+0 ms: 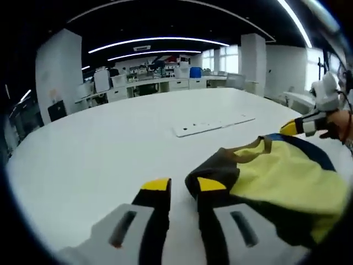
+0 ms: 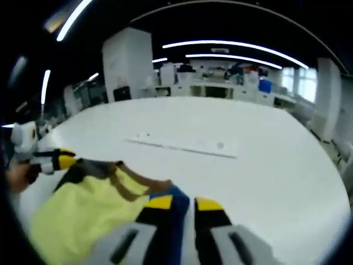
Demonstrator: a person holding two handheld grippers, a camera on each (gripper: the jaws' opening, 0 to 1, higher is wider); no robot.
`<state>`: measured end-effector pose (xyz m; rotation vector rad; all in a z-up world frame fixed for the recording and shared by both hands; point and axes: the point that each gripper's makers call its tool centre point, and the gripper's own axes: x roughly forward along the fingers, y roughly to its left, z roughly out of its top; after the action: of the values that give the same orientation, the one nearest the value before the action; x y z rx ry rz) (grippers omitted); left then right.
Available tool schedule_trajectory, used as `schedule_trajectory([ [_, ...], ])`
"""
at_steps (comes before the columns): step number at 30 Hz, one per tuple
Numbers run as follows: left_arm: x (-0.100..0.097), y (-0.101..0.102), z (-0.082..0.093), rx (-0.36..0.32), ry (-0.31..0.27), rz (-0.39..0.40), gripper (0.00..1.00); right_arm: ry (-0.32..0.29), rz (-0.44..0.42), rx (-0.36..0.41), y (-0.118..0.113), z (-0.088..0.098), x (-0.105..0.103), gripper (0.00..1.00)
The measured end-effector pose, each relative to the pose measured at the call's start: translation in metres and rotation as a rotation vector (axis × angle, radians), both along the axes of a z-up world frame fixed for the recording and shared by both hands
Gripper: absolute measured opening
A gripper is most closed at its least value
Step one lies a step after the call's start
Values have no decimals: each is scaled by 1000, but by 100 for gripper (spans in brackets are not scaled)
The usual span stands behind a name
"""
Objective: Fold the garment on the visible template until the final outline fits inside the template.
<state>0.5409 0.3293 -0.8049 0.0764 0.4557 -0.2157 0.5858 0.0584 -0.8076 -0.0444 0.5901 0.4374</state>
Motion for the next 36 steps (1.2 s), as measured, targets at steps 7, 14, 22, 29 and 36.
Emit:
schedule_trajectory([
  [7,-19,-6,12,-41,3,-26,36,16,28,54,8,19,-20,39],
  [14,-45,-18,24,-54,-7,-90,51,70,67,139,19,29,-51,52],
  [22,-79,-34,25,-29,12,-207,64,81,125,172,21,38,-95,67],
  [29,-108,-42,33,-51,7,-270,72,116,191,187,15,37,-131,81],
  [36,-132,-47,31,-53,33,-305,77,122,283,167,20,36,-170,84],
])
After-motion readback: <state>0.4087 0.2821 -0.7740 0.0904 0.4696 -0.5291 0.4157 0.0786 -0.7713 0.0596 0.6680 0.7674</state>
